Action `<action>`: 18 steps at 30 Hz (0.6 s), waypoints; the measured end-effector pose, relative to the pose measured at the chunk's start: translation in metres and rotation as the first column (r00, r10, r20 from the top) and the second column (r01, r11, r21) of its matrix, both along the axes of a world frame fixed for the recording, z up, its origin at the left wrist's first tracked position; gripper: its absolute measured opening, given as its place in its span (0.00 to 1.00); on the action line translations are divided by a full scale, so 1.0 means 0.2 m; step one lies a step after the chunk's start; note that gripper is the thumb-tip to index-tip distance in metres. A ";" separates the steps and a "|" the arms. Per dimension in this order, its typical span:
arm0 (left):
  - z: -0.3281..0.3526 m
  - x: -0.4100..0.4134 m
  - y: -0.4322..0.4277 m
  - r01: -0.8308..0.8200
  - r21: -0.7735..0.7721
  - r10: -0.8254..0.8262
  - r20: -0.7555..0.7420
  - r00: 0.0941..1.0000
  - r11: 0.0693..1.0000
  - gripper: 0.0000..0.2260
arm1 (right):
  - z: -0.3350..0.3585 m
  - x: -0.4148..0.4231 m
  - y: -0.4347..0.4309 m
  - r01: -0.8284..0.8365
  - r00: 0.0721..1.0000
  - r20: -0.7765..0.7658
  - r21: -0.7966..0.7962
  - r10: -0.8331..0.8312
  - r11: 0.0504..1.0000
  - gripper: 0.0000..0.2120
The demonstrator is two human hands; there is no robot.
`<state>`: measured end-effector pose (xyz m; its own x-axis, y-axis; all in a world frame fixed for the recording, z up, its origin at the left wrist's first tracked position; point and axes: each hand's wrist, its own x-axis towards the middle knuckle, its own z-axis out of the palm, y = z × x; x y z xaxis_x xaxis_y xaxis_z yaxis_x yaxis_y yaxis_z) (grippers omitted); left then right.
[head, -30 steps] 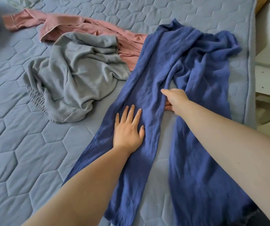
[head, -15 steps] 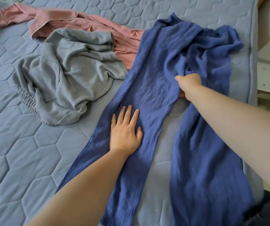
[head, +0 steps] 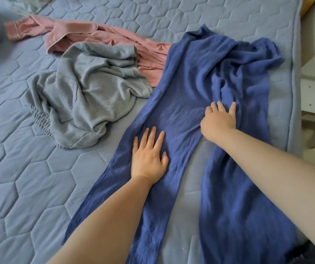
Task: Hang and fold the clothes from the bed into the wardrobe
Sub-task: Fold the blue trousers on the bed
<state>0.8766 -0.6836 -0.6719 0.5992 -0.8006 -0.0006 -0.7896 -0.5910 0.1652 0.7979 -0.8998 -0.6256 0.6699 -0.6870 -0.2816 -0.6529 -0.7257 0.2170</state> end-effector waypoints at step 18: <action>0.26 0.24 -0.30 -0.165 -0.172 0.191 0.147 0.971 0.971 0.25 | -0.03 0.03 0.08 -0.006 1.000 0.005 0.446 0.004 0.895 0.34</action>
